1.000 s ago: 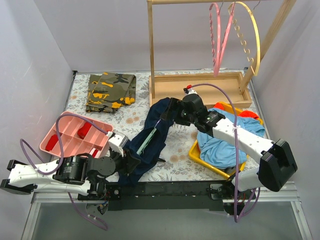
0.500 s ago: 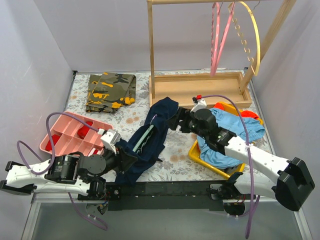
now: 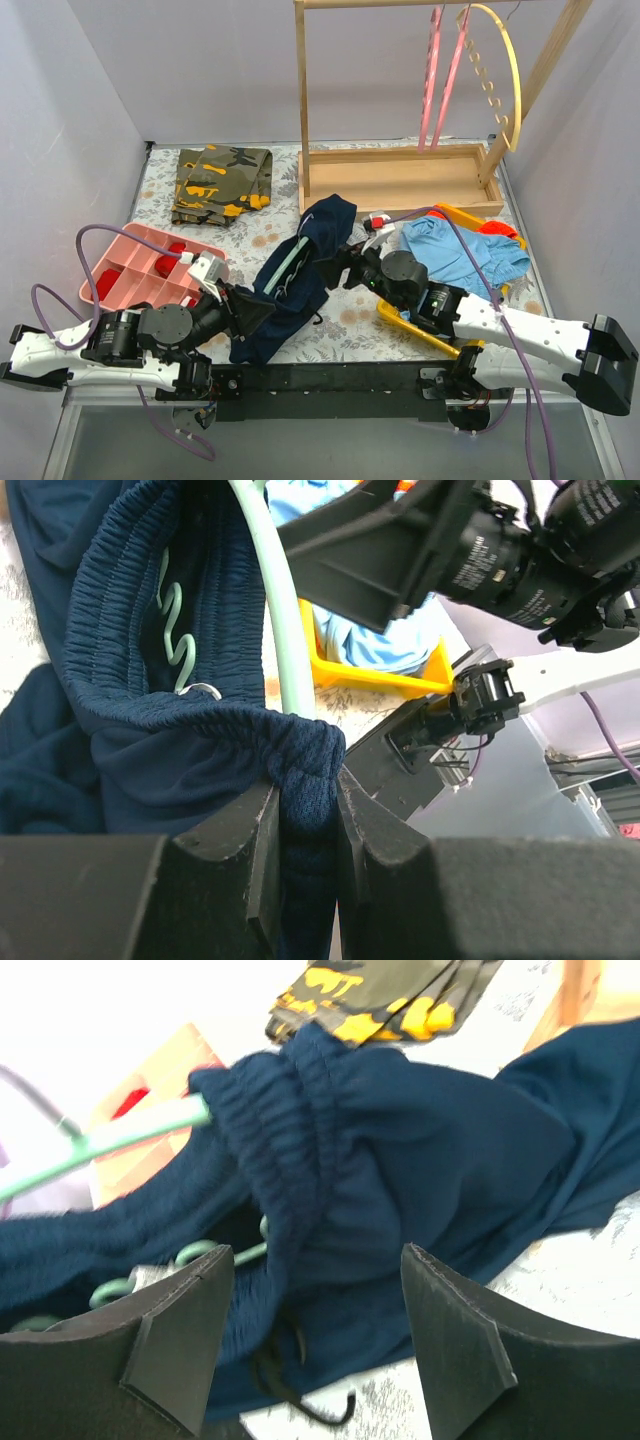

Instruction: Place the shorts on the hanger

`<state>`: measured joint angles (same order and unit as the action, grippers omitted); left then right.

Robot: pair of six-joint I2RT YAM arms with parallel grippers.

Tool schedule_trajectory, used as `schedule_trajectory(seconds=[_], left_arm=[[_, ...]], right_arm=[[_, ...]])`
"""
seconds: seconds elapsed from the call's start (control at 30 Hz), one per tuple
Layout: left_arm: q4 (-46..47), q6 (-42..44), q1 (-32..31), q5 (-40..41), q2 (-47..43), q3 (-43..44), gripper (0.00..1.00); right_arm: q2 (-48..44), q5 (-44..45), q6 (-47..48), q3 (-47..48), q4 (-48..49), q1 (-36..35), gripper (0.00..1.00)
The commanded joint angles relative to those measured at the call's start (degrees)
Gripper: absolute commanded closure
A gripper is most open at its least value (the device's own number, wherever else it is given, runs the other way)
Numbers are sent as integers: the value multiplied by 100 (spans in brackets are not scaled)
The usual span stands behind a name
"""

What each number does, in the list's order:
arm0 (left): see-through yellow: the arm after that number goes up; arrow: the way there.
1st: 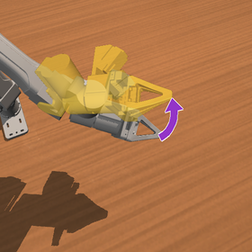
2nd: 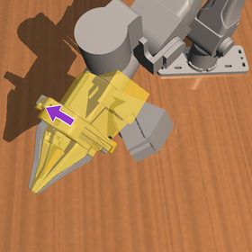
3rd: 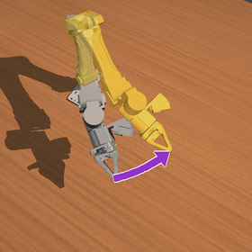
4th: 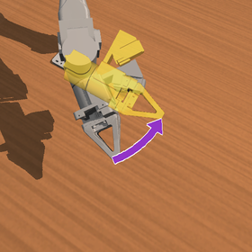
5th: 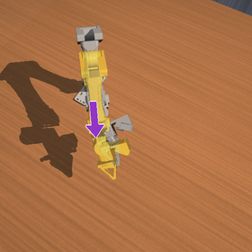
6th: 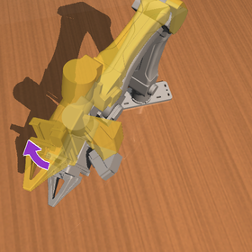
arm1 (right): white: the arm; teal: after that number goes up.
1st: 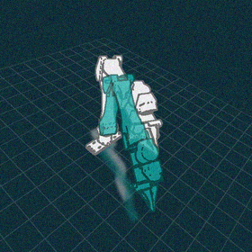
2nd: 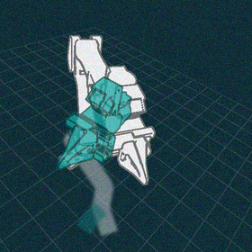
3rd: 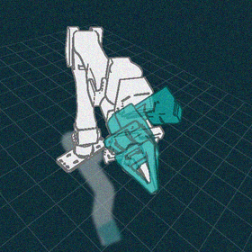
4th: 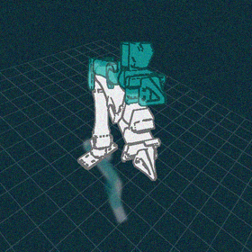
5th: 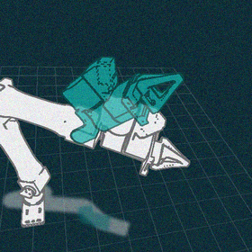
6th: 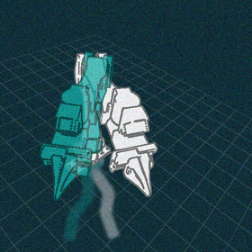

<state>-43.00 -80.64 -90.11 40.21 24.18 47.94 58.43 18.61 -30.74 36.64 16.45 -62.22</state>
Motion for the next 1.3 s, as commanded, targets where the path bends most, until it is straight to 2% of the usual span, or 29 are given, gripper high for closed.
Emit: schedule_trajectory(seconds=[0.0, 0.03, 0.13, 0.17, 0.23, 0.27, 0.37, 0.47, 0.63, 0.73, 0.77, 0.87, 0.93, 0.97, 1.03, 1.07, 1.1, 1.13, 1.17, 1.2, 1.27], left_arm=[[819, 391, 28, 198, 174, 505, 100], [872, 461, 28, 198, 209, 549, 100], [1022, 681, 28, 172, 367, 707, 100], [1109, 734, 19, 154, 446, 742, 100], [1197, 944, 19, 154, 517, 874, 100], [1354, 1058, 28, 146, 552, 918, 100], [1653, 1410, 28, 172, 692, 1050, 100], [2109, 1761, 28, 321, 842, 1191, 100], [3042, 2552, 28, 374, 1262, 1357, 100], [3359, 2895, 28, 497, 1571, 1551, 100], [3534, 2974, 28, 741, 1746, 1656, 100], [4174, 3360, 28, 1154, 2036, 1701, 100], [4518, 3800, 54, 1235, 2221, 1736, 100], [4720, 3958, 246, 1200, 2318, 1762, 100], [4338, 3550, 763, 615, 2853, 2226, 100], [3448, 3207, 1654, 246, 3125, 2454, 100], [3187, 2603, 2167, -776, 3502, 2744, 100], [3123, 2493, 2616, -1152, 3610, 2729, 100], [3453, 2448, 3204, -1529, 3628, 2642, 100], [3674, 2431, 3401, -1986, 3655, 2476, 100], [3904, 2343, 3918, -2366, 3830, 2605, 100]], right_arm=[[344, 907, 244, 712, -132, -142, 26], [414, 951, 253, 878, -185, -159, 28], [415, 1407, 227, 1177, -562, -168, 50], [388, 1678, 235, 1466, -703, -168, 72], [362, 1961, 174, 1809, -1309, -168, 88], [362, 2214, 182, 2255, -1546, -177, 93], [467, 2655, 235, 2873, -2381, -168, 95], [643, 2543, 498, 3410, -2716, -168, 93], [801, 2472, 613, 3832, -2954, -168, 74], [941, 2595, 885, 4445, -3226, -168, 51], [959, 2621, 947, 4587, -3392, -159, 37], [916, 2665, 1035, 4895, -3631, -159, 24], [715, 2709, 1044, 4870, -3701, -159, 22], [644, 2718, 1053, 4818, -3701, -159, 21], [407, 2727, 1088, 4773, -3710, -159, 20], [336, 2735, 1088, 4756, -3728, -159, 20], [231, 2753, 1097, 4756, -3754, -159, 20], [178, 2771, 1053, 4756, -3876, -159, 19], [116, 2771, 1035, 4738, -3929, -159, 19], [-24, 2771, 1009, 4668, -3991, -159, 19], [-156, 2780, 912, 4580, -4123, -159, 19]])
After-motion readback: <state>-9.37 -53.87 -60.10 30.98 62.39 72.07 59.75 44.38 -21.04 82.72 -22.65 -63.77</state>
